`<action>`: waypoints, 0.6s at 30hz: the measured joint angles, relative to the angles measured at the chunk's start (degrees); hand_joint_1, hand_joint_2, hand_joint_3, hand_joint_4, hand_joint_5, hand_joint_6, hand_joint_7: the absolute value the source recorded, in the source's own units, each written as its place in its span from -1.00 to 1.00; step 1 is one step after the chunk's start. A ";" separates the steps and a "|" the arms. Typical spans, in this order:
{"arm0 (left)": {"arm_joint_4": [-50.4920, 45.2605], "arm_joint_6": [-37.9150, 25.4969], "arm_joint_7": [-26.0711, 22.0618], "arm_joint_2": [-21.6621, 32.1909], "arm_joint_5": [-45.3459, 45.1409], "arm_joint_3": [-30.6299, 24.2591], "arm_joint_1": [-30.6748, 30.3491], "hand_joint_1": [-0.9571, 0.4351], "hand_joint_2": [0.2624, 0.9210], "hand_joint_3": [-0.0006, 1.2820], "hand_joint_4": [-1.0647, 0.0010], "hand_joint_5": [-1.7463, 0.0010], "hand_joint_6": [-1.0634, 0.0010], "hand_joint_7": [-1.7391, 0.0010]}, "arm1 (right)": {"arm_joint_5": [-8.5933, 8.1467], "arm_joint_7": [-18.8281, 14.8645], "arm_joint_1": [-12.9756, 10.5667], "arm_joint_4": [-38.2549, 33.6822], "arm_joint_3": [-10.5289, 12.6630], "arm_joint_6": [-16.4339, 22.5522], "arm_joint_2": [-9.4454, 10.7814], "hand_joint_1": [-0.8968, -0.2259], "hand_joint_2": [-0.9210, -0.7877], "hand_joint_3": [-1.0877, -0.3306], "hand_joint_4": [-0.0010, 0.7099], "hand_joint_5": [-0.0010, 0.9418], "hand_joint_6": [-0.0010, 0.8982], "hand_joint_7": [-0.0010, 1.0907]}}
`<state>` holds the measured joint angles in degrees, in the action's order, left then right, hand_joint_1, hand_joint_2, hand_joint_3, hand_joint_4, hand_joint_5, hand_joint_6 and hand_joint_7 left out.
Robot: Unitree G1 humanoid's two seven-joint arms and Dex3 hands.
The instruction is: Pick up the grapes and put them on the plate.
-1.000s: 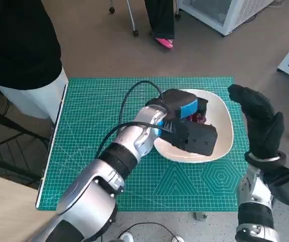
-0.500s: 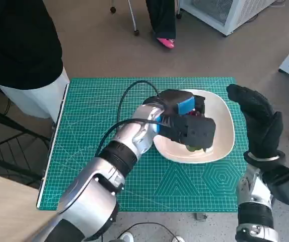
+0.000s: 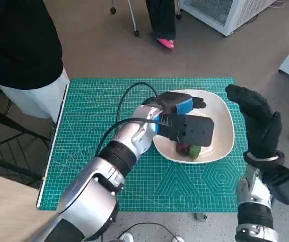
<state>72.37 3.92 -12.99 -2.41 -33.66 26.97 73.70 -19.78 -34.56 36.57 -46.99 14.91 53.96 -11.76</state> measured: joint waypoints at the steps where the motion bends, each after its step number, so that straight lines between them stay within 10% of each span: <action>1: 0.01 0.00 0.00 0.01 -0.02 0.03 0.05 -0.50 1.00 -0.64 0.59 0.98 0.41 1.00 | 0.00 0.06 0.00 0.00 -0.06 0.00 0.00 0.36 -1.00 0.21 -0.42 -1.00 -0.54 -1.00; 18: -0.03 1.43 0.52 1.03 0.26 -0.37 0.16 -0.61 1.00 -0.39 0.70 1.00 0.44 1.00 | 0.00 0.49 0.01 0.08 -0.88 -0.10 0.00 0.40 -1.00 0.18 -0.43 -1.00 -0.55 -1.00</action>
<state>72.34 5.36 -12.47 -1.37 -33.40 26.60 73.86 -19.78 -34.06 36.58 -46.90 14.03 53.86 -11.76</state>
